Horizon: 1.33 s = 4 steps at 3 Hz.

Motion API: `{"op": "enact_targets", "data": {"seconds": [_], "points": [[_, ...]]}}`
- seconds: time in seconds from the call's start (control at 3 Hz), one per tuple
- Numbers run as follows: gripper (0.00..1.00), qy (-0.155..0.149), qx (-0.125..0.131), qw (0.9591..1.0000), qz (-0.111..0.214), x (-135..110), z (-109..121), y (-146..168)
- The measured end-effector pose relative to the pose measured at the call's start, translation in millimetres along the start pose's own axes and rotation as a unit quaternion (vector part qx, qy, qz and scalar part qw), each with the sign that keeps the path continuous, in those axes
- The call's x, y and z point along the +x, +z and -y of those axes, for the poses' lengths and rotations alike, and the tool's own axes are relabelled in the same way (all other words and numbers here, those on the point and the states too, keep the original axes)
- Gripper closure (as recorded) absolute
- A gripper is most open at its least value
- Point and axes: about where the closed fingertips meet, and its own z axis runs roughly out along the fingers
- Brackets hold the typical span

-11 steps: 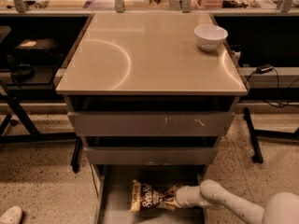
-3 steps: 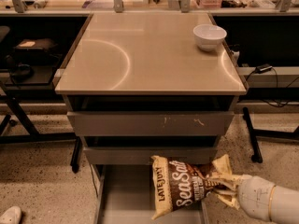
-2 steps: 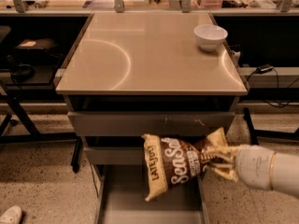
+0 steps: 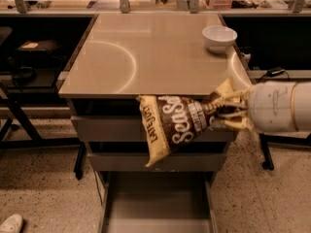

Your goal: Pick brown chip bag from bottom drawer and place on counter

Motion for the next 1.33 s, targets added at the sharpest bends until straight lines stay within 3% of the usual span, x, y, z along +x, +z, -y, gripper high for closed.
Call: {"op": "enact_targets", "data": {"seconds": [0.33,0.67,1.0,1.33], "points": [[1.00,-0.018,0.032,0.9993,0.002,-13.7,68.5,-30.3],[1.00,-0.018,0.032,0.9993,0.002,-13.6,68.5,-30.3],[1.00,-0.016,0.017,0.9997,0.006,-4.8,58.7,-9.7],[1.00,0.023,0.017,0.9996,0.005,30.4,67.7,24.6]]}}
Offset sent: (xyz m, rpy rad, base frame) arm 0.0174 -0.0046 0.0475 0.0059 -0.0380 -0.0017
